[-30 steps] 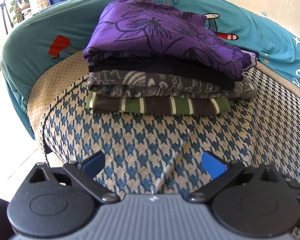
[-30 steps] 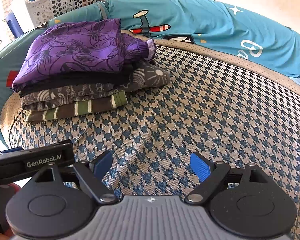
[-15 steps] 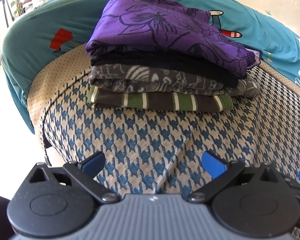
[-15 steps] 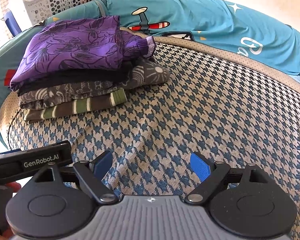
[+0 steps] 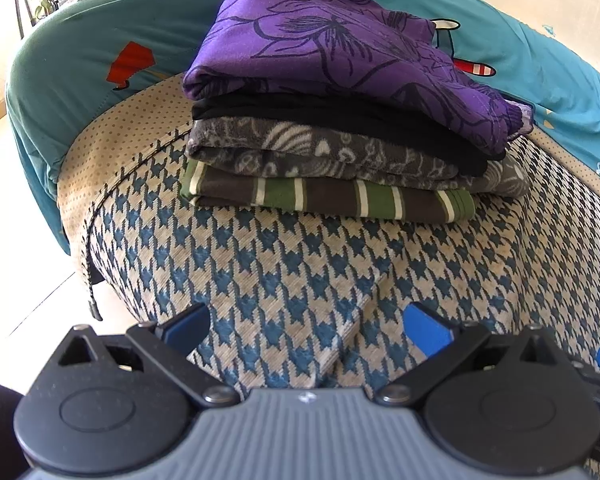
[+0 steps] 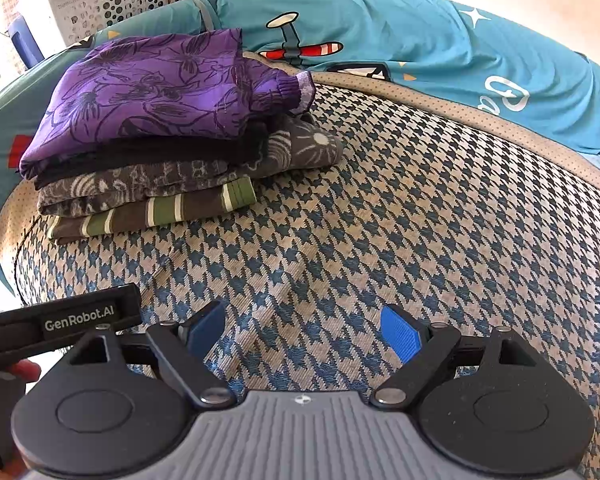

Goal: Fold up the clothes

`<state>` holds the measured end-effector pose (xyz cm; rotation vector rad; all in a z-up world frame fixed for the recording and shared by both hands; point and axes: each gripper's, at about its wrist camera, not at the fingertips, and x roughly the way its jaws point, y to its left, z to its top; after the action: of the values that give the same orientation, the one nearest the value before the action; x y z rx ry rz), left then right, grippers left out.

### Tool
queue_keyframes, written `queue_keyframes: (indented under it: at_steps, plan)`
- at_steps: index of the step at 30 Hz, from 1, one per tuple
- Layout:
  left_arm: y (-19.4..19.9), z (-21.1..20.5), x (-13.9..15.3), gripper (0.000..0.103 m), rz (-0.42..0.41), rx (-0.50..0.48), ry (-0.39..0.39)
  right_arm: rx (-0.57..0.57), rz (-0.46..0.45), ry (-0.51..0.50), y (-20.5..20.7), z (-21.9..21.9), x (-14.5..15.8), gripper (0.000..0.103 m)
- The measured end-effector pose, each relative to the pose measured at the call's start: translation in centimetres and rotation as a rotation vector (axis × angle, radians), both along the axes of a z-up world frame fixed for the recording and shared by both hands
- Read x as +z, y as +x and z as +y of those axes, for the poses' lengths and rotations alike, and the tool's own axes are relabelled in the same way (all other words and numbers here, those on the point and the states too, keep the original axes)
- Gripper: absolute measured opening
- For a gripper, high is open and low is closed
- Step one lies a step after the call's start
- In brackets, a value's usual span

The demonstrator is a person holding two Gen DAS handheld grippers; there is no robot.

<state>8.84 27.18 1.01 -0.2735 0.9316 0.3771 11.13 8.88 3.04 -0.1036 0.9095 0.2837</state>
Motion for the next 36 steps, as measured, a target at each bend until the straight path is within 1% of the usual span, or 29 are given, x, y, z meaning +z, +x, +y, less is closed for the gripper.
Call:
queue_keyframes:
  at_steps: [14, 36]
  plan:
    - [-0.06, -0.11, 0.15, 0.103, -0.001, 0.006, 0.028, 0.014, 0.009, -0.004, 0.03, 0.03, -0.19, 0.085]
    - [-0.07, 0.16, 0.05, 0.103, 0.0, 0.011, 0.029, 0.017, 0.015, -0.006, -0.06, 0.1, -0.31, 0.085]
